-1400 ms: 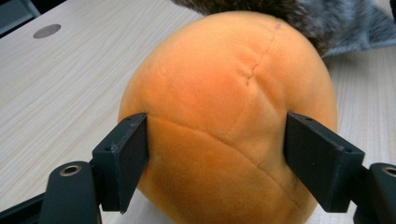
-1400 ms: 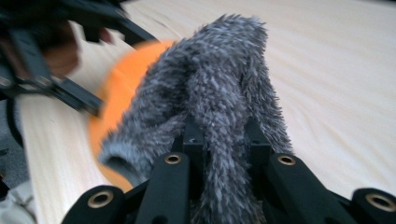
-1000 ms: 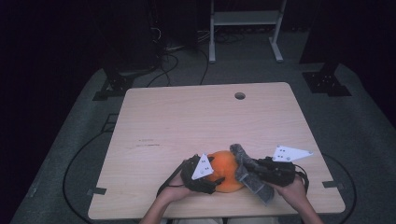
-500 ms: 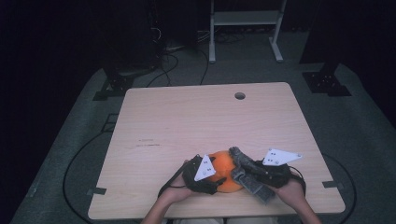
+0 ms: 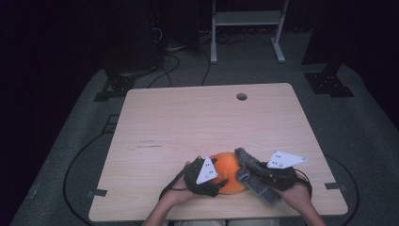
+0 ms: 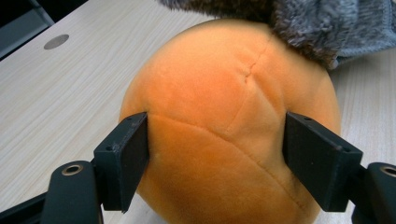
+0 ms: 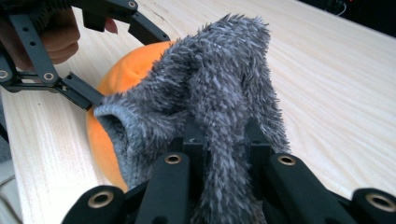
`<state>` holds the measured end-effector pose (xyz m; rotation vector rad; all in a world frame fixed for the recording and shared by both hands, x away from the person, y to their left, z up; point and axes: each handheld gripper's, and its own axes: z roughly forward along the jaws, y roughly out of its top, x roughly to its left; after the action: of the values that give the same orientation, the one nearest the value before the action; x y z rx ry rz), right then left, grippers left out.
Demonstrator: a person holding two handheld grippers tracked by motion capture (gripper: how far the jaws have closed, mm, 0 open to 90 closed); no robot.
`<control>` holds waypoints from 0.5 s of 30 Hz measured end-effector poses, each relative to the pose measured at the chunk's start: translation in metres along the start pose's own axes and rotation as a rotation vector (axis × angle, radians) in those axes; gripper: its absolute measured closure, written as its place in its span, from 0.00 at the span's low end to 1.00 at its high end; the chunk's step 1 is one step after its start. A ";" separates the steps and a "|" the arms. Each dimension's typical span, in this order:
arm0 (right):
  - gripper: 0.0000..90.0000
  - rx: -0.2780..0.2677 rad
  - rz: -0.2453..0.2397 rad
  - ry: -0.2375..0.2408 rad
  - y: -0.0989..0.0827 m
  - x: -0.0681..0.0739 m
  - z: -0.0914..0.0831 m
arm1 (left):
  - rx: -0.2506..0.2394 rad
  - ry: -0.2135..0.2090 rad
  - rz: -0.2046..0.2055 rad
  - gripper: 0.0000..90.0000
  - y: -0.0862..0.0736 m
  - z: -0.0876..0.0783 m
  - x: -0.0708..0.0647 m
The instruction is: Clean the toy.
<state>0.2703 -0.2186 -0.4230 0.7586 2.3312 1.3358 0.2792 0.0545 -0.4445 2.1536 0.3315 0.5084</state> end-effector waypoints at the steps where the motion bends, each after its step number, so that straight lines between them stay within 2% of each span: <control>1: 0.84 -0.016 0.004 0.019 0.001 0.001 0.000 | 0.001 0.000 0.000 0.27 0.000 0.000 0.000; 4: 0.84 -0.001 -0.001 0.024 0.000 0.003 0.004 | 0.006 0.003 0.021 0.27 0.000 -0.001 -0.002; 7: 0.84 0.042 0.040 0.010 -0.007 -0.008 0.004 | 0.009 0.009 0.016 0.27 0.002 0.001 -0.003; 8: 0.84 0.046 0.060 -0.004 -0.007 -0.011 0.001 | 0.012 0.011 0.017 0.27 0.002 0.001 -0.004; 9: 0.84 0.046 0.060 -0.004 -0.007 -0.011 0.001 | 0.013 0.013 0.018 0.27 0.002 0.001 -0.004; 10: 0.84 -0.004 0.043 0.032 0.000 -0.005 -0.001 | 0.011 0.012 0.023 0.27 0.002 0.001 -0.004; 12: 0.84 -0.024 0.027 0.051 0.004 0.000 0.000 | 0.011 0.005 0.029 0.27 0.003 0.001 -0.004; 13: 0.84 -0.009 0.009 0.047 0.007 0.004 0.003 | 0.000 -0.009 0.021 0.26 0.003 0.000 -0.002; 14: 0.84 0.014 -0.008 0.034 0.007 0.006 0.008 | -0.021 -0.034 -0.025 0.23 0.003 -0.002 0.003; 15: 0.84 0.011 -0.005 0.036 0.003 0.004 0.010 | -0.030 -0.046 -0.053 0.19 0.003 -0.003 0.006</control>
<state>0.2736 -0.2079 -0.4253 0.7372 2.3685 1.3458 0.2830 0.0572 -0.4397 2.1183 0.3527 0.4308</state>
